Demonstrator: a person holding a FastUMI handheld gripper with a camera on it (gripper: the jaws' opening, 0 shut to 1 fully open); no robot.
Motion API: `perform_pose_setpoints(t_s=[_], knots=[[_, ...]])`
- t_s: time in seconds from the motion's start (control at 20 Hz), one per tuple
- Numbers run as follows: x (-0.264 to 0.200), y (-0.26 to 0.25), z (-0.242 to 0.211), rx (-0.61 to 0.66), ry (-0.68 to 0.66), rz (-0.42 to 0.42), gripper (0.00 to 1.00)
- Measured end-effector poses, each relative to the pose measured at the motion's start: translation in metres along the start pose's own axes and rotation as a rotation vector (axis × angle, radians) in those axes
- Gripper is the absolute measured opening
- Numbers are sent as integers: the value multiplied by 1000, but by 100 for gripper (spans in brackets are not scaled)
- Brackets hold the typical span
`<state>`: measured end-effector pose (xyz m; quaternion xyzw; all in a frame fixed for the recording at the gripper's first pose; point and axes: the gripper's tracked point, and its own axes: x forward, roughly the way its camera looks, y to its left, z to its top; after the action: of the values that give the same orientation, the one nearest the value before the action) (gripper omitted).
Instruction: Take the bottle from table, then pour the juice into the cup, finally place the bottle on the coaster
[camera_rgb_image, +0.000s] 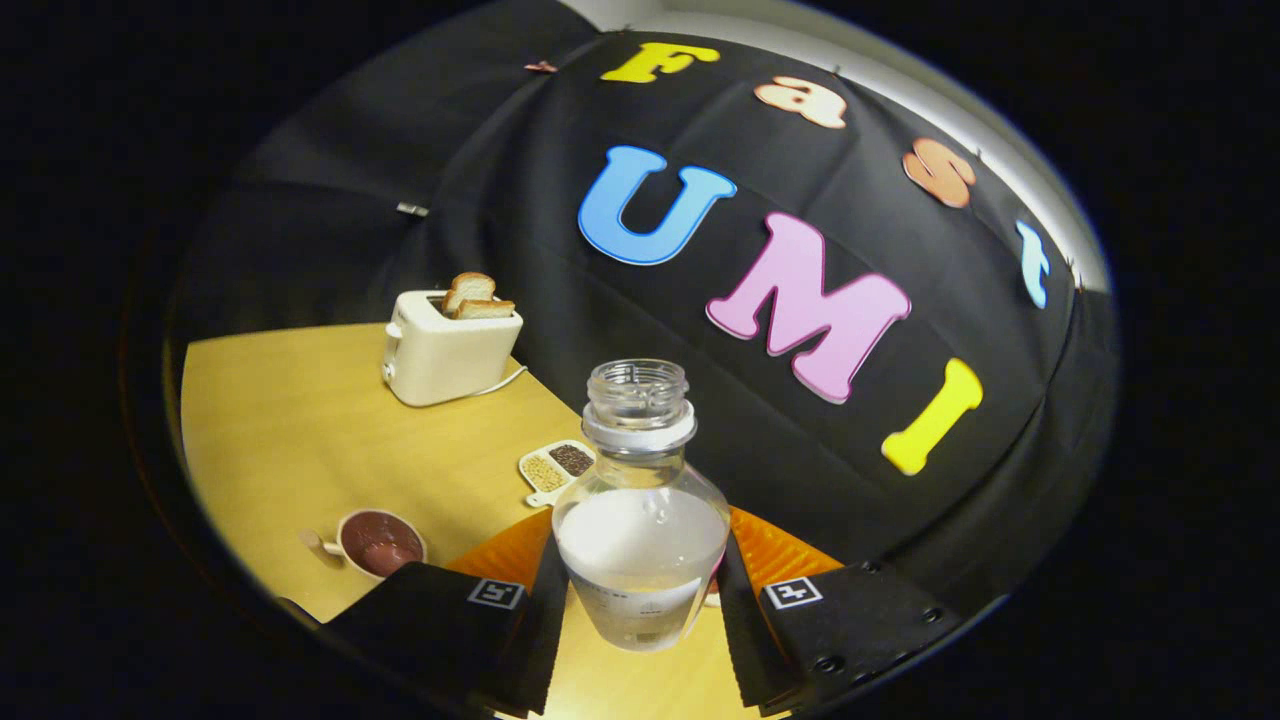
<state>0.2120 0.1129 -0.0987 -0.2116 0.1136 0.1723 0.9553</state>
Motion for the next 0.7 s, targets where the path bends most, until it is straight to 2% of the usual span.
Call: perform_pose_setpoints(t_s=[0.15, 0.3, 0.5, 0.7], knots=[[25, 4, -24, 245, -25, 49, 71], [51, 12, -47, 369, -21, 60, 72], [87, 16, -80, 452, -10, 53, 72], [99, 19, -90, 435, -42, 57, 72]])
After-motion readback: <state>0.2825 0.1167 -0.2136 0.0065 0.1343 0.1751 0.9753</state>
